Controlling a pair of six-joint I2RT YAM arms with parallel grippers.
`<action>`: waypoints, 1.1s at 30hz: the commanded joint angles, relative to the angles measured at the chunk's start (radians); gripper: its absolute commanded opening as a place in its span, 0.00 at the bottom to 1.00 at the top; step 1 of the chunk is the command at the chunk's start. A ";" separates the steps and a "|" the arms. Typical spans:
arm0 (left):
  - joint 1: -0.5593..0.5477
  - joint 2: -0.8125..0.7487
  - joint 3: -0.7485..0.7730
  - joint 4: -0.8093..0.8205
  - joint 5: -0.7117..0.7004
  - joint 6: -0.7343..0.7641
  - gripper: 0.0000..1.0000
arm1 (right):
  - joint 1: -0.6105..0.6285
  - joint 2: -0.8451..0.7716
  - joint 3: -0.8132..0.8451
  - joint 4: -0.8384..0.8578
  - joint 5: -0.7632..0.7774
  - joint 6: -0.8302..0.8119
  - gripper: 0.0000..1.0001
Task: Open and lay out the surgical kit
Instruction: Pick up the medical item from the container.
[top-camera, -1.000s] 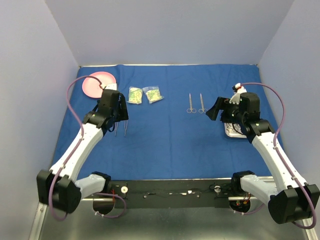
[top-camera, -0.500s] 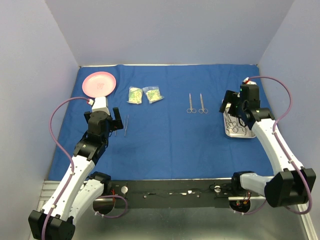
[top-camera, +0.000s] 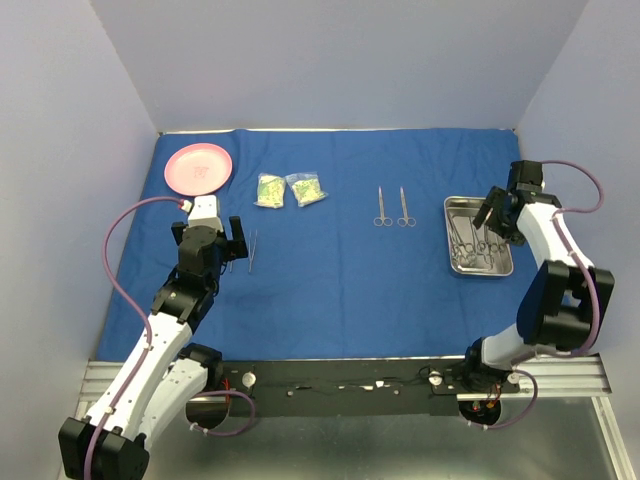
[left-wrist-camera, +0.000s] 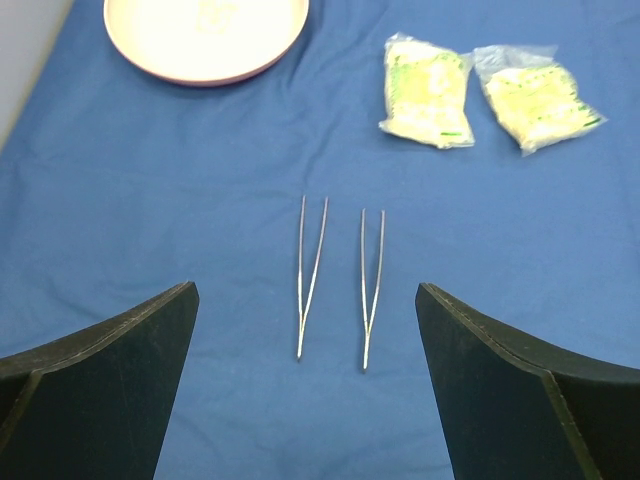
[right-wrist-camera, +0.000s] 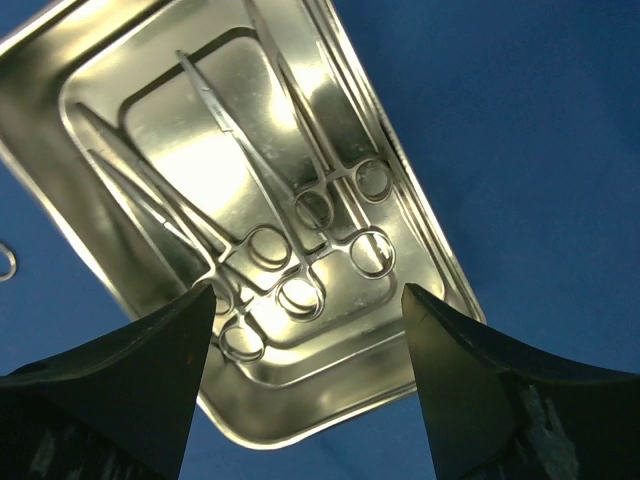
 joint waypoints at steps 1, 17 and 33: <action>-0.019 -0.024 -0.012 0.046 -0.029 0.022 0.99 | -0.035 0.099 0.067 -0.001 -0.055 -0.050 0.64; -0.021 -0.012 -0.018 0.055 0.014 0.029 0.99 | -0.071 0.309 0.188 0.021 -0.137 -0.203 0.34; -0.021 0.002 -0.020 0.060 0.023 0.032 0.99 | -0.077 0.398 0.240 -0.004 -0.210 -0.249 0.27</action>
